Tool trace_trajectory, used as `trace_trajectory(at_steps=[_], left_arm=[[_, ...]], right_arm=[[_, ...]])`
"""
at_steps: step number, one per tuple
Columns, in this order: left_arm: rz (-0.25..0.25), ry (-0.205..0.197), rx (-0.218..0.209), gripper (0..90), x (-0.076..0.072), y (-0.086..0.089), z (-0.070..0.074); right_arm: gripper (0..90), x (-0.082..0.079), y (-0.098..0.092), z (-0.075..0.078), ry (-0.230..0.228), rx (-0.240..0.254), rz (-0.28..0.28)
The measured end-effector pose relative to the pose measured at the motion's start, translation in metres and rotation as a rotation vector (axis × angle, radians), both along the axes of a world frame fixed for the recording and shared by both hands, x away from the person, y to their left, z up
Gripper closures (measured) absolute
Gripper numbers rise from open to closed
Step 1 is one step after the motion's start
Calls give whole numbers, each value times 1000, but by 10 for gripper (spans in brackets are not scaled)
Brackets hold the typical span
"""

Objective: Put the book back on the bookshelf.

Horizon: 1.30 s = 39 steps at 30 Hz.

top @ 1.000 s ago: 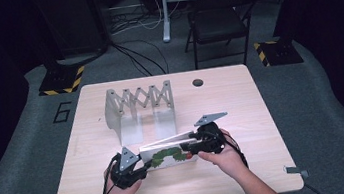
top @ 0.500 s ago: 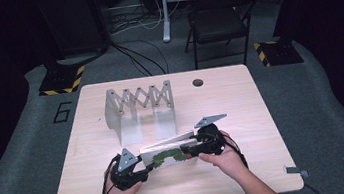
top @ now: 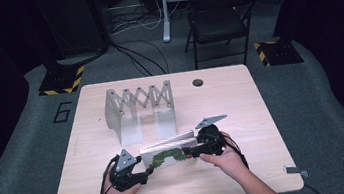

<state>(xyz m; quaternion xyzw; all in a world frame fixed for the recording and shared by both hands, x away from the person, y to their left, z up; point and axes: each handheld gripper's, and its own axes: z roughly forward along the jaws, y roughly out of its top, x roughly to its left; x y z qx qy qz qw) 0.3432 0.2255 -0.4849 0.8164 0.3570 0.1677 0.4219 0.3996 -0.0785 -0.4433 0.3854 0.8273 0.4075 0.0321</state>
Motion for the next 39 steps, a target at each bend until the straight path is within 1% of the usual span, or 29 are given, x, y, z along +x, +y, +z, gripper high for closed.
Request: trace_trajectory(at_steps=[3,6,8,9,10,11,14,15,16,19,21,24,26,28,29,30,32,33,34,35,36,37,38,39], left_arm=[[1,-6,5,373,1,1,0],[0,-6,-4,367,2,2,1],[1,1,-9,363,3,2,1],[1,5,-12,363,4,2,1],[-5,15,-8,360,4,1,1],[-4,8,-7,357,5,1,1],[-15,17,-11,342,6,-2,2],[-13,12,-12,337,7,-3,1],[-17,14,-18,335,7,-4,1],[-30,16,-17,329,9,-7,0],[-41,9,-14,329,10,-7,1],[-39,1,-24,329,12,-9,1],[-51,6,-23,329,13,-8,2],[-45,-8,-20,329,15,-9,1],[-46,-6,-27,329,16,-9,1],[-58,0,-19,329,17,-9,2],[-56,-1,-28,328,18,-10,3],[-51,-9,-30,329,18,-10,3],[-63,0,-29,328,19,-10,4],[-54,-8,-31,329,20,-11,3],[-66,-2,-24,329,21,-10,4],[-67,-5,-27,329,22,-11,5],[-61,-17,-32,329,22,-12,5],[-62,-16,-34,329,23,-12,5]], right_arm=[[406,0,0,-1,1,3,-2],[406,0,0,-1,3,0,-2],[406,0,0,-2,5,1,-3],[407,0,0,-2,16,3,-12],[407,0,0,-2,7,2,-5],[407,0,0,-2,8,1,-5],[407,0,-1,-3,8,1,-8],[407,0,-1,-3,7,0,-6],[407,0,-2,-3,5,-3,-7],[406,0,-3,-4,6,-3,-14],[406,0,-3,-5,10,-2,-18],[405,0,-5,-6,5,-5,-22],[404,0,-6,-6,8,-4,-26],[402,-1,-6,-7,15,-1,-32],[401,0,-6,-7,16,-1,-34],[400,0,-6,-8,15,0,-35],[400,0,-7,-9,16,0,-36],[400,1,-7,-9,21,2,-42],[400,1,-7,-10,19,-3,-43],[400,1,-8,-10,19,-3,-43],[399,2,-8,-11,10,-2,-42],[398,2,-9,-11,14,-5,-48],[397,2,-9,-11,18,-2,-51],[396,2,-10,-11,22,-1,-60]])
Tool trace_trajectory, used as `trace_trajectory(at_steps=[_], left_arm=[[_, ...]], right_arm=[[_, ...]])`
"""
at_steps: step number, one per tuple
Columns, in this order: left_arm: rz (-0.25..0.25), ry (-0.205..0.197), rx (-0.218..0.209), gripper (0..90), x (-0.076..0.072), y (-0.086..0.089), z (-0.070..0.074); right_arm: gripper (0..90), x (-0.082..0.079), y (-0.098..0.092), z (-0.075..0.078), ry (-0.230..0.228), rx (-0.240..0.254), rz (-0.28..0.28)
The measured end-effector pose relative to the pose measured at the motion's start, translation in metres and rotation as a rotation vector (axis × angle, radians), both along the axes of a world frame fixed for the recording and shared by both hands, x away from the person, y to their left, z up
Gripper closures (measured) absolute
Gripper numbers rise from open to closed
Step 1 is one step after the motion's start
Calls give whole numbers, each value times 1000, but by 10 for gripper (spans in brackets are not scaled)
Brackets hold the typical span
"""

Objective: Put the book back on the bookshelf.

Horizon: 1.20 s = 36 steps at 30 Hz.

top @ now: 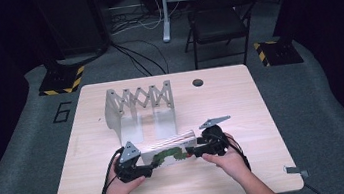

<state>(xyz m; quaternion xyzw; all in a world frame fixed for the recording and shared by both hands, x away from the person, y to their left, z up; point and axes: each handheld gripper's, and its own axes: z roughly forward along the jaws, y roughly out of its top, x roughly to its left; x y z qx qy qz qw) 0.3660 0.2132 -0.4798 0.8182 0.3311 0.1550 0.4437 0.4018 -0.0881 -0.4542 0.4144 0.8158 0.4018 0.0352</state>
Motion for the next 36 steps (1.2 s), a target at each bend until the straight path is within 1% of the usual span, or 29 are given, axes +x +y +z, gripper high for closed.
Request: trace_trajectory(at_steps=[2,3,4,5,6,8,9,10,11,15,17,18,19,20,21,24,25,28,31,34,36], left_arm=[[0,-3,-2,329,1,-1,1],[-14,2,1,329,2,-1,2],[-15,8,-2,329,2,-1,3],[-20,8,2,329,3,-2,3],[-20,-3,1,329,3,-2,4],[-24,2,-13,329,4,-3,4],[-28,-4,-6,329,5,-4,4],[-32,-1,-7,330,5,-5,4],[-32,-3,-16,330,6,-6,5],[-64,-8,-10,333,7,-9,8],[-72,-10,-13,333,7,-11,10],[-72,-8,-21,333,8,-12,11],[-80,-13,-15,333,9,-13,12],[-81,-11,-20,333,10,-14,13],[-85,-10,-18,333,11,-14,14],[-78,-8,-30,337,11,-16,15],[-83,-3,-30,339,11,-16,15],[-85,0,-37,350,10,-15,16],[-90,-6,-38,358,7,-15,17],[-102,-3,-39,368,3,-17,17],[-120,2,-34,371,0,-18,17]], right_arm=[[396,0,-1,0,1,-1,-5],[395,1,-2,-1,-8,0,0],[394,1,-2,0,7,-1,-6],[394,1,-2,-1,6,-1,-7],[393,1,-3,-1,2,-1,-4],[393,1,-3,-2,-4,1,-8],[393,1,-4,-2,-2,-1,-10],[394,0,-4,-2,6,-2,-13],[393,0,-4,-2,8,0,-16],[393,-1,-7,-2,5,0,-24],[393,-2,-7,-2,11,3,-31],[393,-1,-8,-3,-8,2,-23],[393,-1,-8,-2,-3,2,-27],[394,-1,-8,-2,-6,1,-27],[394,-2,-8,-2,3,-1,-28],[394,-1,-8,-2,6,5,-32],[394,-1,-8,-1,9,6,-36],[394,0,-8,-2,5,6,-37],[395,0,-8,-2,2,2,-38],[401,0,-8,-2,-1,-1,-40],[405,1,-8,-2,0,0,-50]])
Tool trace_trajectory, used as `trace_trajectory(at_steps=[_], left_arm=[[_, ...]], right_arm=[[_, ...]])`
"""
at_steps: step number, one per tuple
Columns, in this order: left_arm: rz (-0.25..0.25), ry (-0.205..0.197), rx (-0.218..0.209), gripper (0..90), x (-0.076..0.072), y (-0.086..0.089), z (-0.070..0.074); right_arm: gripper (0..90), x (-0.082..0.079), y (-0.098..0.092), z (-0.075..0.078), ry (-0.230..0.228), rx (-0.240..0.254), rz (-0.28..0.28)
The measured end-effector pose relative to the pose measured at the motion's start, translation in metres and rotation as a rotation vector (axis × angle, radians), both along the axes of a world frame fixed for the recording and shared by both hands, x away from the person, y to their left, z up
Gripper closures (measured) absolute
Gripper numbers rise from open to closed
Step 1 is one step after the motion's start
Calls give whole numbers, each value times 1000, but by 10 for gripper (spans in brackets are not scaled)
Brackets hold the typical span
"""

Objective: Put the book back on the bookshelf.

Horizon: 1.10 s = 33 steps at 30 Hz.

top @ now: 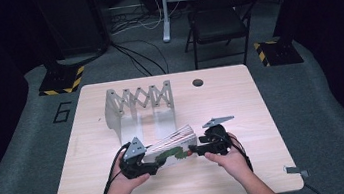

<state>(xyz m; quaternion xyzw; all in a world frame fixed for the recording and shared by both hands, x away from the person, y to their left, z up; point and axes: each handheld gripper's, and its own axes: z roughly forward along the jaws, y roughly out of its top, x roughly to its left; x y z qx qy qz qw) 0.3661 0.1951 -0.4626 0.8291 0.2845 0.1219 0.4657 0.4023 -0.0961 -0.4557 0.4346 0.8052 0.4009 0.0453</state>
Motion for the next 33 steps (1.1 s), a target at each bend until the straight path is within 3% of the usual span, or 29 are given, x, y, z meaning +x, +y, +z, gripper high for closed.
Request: trace_trajectory(at_steps=[4,15,17,19,24,33], left_arm=[[-15,-12,25,372,-2,-5,-2],[18,6,25,434,3,-11,-5],[26,-8,32,441,2,-12,-6],[20,7,33,450,2,-12,-6],[47,-3,61,477,1,-13,-7],[21,-5,58,525,3,-12,-8]], right_arm=[[404,1,-1,-1,-1,-1,-6],[402,2,0,-2,3,1,-7],[402,2,0,-2,3,1,-7],[402,2,0,-2,2,1,-9],[402,3,0,-2,3,3,-11],[403,3,0,-2,-1,2,-12]])
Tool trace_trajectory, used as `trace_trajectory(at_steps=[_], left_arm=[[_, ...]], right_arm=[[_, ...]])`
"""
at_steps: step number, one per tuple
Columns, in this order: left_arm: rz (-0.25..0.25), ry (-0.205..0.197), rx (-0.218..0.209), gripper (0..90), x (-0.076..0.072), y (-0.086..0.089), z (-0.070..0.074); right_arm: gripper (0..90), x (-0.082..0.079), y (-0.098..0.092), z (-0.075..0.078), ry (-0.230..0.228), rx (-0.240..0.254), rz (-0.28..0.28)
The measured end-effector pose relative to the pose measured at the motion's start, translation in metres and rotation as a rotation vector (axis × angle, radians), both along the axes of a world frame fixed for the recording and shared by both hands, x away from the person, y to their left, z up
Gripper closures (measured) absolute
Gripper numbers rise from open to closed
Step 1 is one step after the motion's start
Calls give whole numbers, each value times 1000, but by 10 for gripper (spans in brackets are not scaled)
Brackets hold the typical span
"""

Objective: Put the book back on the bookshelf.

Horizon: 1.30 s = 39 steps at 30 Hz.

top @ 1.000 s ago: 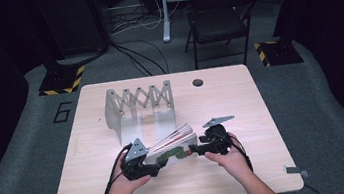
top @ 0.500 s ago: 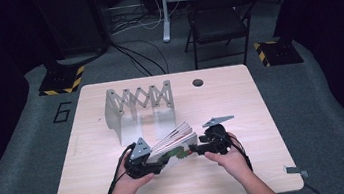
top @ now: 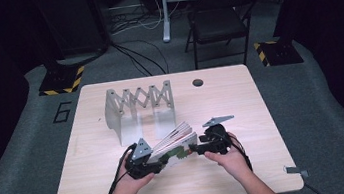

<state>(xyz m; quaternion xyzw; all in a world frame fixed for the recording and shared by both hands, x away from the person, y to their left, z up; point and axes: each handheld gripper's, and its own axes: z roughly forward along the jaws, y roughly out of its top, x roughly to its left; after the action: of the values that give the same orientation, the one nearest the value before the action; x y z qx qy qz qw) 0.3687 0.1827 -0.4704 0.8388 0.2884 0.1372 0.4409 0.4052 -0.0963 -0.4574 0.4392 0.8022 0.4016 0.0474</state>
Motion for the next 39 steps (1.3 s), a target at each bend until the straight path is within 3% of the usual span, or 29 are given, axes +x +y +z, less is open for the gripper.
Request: trace_trajectory(at_steps=[13,28,39], left_arm=[[-35,18,-20,617,1,1,0],[-52,-4,27,682,0,-2,1],[-64,6,46,697,0,-3,2]], right_arm=[[404,0,1,0,1,3,2],[404,0,2,-1,-5,4,6],[404,0,2,-1,-5,4,4]])
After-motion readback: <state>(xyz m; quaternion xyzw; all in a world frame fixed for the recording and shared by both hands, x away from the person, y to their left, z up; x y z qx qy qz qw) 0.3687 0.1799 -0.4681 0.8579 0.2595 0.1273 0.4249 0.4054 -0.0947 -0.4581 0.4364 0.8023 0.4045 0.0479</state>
